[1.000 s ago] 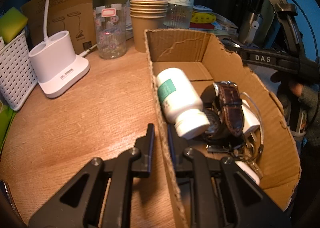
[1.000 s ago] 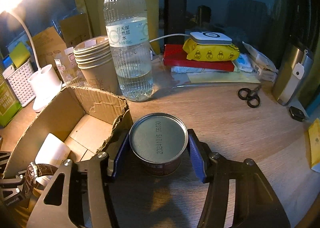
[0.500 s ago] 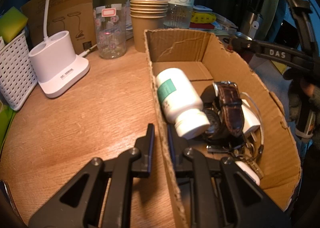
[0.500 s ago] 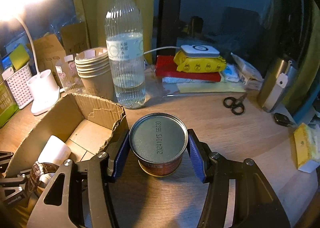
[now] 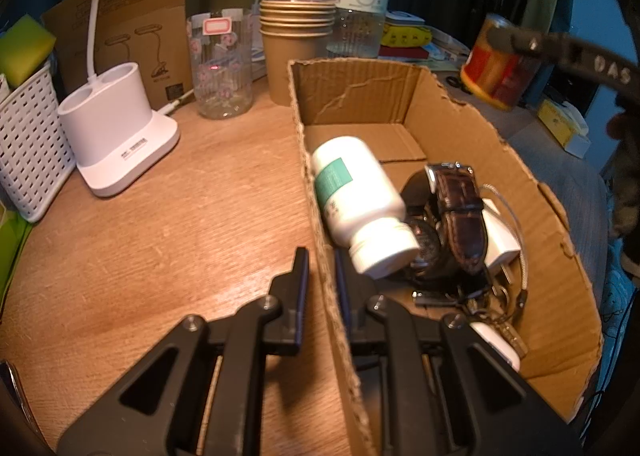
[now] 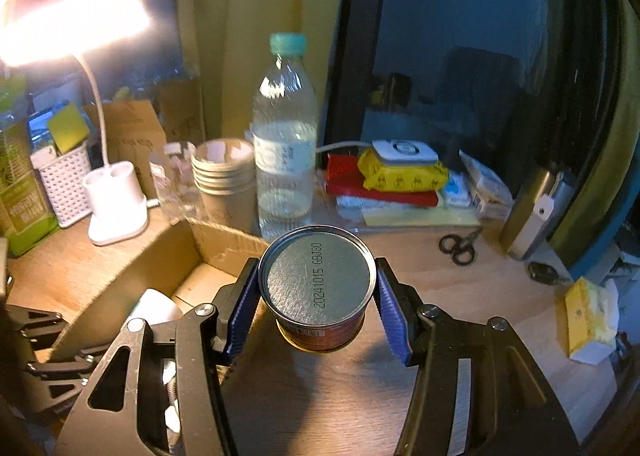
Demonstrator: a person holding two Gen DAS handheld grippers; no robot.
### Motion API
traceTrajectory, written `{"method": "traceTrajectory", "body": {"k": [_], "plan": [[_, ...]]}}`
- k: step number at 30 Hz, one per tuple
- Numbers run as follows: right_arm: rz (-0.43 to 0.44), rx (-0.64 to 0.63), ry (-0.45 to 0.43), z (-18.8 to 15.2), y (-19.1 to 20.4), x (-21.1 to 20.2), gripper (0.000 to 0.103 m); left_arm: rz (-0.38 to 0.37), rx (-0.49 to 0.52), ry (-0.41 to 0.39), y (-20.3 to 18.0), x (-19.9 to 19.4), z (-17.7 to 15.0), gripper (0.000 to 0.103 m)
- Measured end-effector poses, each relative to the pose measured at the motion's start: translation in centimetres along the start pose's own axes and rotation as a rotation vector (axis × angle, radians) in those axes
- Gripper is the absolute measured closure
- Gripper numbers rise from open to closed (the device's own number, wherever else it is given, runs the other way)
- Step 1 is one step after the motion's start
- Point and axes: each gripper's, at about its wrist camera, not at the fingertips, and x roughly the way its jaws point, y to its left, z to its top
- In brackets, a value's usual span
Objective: Organize rigid objects
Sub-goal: 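Carry the tin can into the box and lower it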
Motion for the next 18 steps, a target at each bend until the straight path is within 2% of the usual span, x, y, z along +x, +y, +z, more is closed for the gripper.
{"method": "traceTrajectory", "body": {"k": [8, 18], "plan": [[0.046, -0.050, -0.043, 1.4, 2.6, -1.4, 0.045, 0.000, 0.000, 0.000, 0.0, 0.0, 0.0, 0.089], [0.138, -0.086, 0.006, 0.8, 5.4, 1.3, 0.045, 0.001, 0.000, 0.000, 0.0, 0.0, 0.0, 0.089]]}}
